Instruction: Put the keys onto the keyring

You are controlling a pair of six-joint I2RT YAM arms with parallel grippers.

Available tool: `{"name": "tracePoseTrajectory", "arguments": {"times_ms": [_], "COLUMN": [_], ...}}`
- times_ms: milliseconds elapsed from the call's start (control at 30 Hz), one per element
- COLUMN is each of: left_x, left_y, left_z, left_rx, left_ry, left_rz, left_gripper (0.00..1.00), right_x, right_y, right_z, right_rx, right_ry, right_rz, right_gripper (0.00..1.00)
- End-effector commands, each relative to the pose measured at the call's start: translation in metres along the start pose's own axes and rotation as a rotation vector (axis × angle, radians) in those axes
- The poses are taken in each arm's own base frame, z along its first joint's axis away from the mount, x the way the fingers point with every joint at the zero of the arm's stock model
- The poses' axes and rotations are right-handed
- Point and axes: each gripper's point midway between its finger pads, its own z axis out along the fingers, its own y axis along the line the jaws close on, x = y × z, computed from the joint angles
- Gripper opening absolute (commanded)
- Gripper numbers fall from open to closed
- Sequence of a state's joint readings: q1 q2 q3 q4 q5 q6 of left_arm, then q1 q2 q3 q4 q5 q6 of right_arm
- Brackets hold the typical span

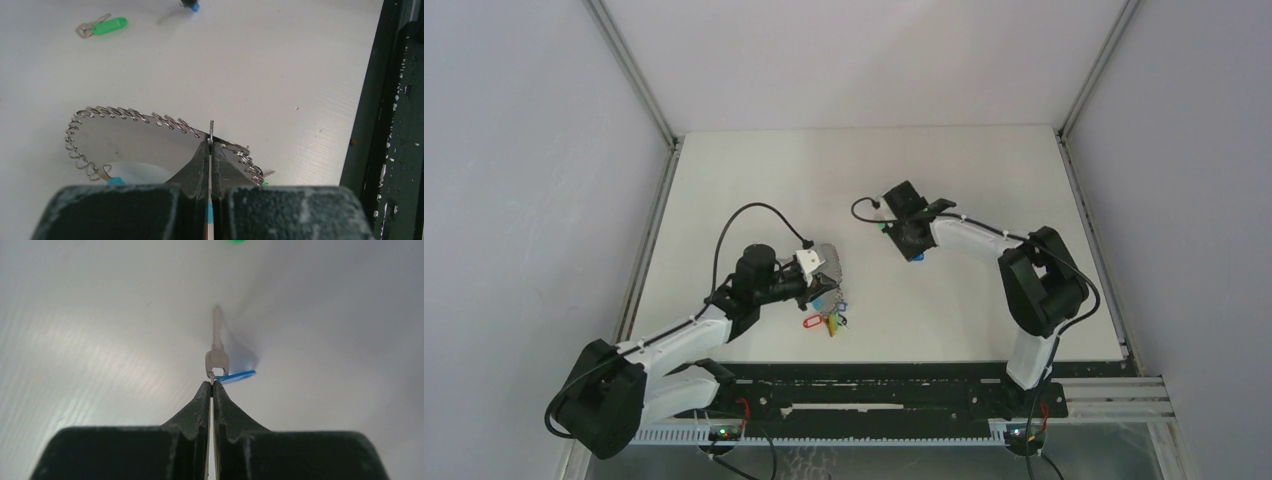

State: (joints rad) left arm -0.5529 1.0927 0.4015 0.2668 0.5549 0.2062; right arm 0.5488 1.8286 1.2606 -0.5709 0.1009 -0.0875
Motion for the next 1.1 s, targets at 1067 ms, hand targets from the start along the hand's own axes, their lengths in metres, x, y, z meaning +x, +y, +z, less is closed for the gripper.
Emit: {"name": "tracePoseTrajectory", "arguments": {"times_ms": [1067], "left_x": [-0.045], "left_y": [0.005], "left_z": [-0.005], "left_rx": [-0.004], "left_ry": [-0.123], "left_rz": [0.1], "left_gripper": [0.0], "right_x": [0.03], "right_y": [0.076], "right_z": [-0.021], "right_rx": [-0.05], "right_ry": [0.042], "right_rz": [-0.027], "right_gripper": [0.0]}}
